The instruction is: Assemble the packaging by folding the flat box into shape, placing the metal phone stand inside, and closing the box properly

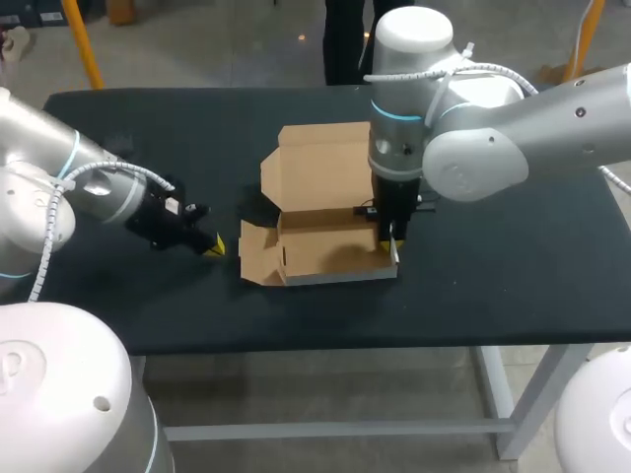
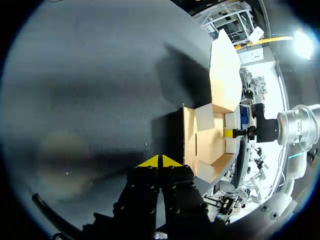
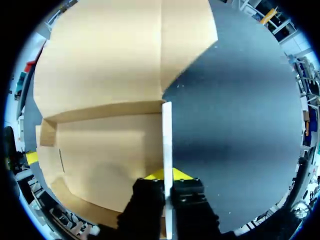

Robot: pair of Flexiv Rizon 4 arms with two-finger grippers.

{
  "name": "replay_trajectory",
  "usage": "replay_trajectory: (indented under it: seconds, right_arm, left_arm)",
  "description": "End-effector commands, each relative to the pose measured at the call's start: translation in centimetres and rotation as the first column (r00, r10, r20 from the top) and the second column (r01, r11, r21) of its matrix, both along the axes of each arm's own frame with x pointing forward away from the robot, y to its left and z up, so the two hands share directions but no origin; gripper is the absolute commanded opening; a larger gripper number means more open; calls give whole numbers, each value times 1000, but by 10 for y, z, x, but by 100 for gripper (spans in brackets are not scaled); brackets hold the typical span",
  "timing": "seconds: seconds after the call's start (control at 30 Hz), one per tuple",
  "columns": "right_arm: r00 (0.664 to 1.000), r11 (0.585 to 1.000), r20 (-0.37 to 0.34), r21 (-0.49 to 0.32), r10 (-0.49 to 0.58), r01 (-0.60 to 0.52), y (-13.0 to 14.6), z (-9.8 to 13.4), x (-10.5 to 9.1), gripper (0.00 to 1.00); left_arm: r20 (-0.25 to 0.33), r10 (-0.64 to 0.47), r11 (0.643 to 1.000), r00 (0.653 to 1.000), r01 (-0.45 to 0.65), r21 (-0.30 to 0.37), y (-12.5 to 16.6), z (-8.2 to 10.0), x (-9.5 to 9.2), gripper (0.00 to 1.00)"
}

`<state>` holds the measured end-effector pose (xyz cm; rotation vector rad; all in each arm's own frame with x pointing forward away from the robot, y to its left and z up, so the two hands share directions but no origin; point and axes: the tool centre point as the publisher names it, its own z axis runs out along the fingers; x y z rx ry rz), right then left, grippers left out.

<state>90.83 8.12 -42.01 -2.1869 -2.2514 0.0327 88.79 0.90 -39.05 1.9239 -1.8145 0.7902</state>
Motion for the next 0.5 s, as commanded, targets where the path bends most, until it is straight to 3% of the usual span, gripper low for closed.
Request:
replay_trajectory:
  seconds: [0.03, 0.5]
  right_arm:
    - [1000, 1000, -3, -3, 0, 0, 1, 1, 0, 0]
    - [1000, 1000, -3, -3, 0, 0, 1, 1, 0, 0]
  left_arm:
    - [-5, -10, 1000, 1000, 10, -26, 0, -9, 4, 0]
    - [1, -63, 993, 998, 63, -102, -15, -19, 4, 0]
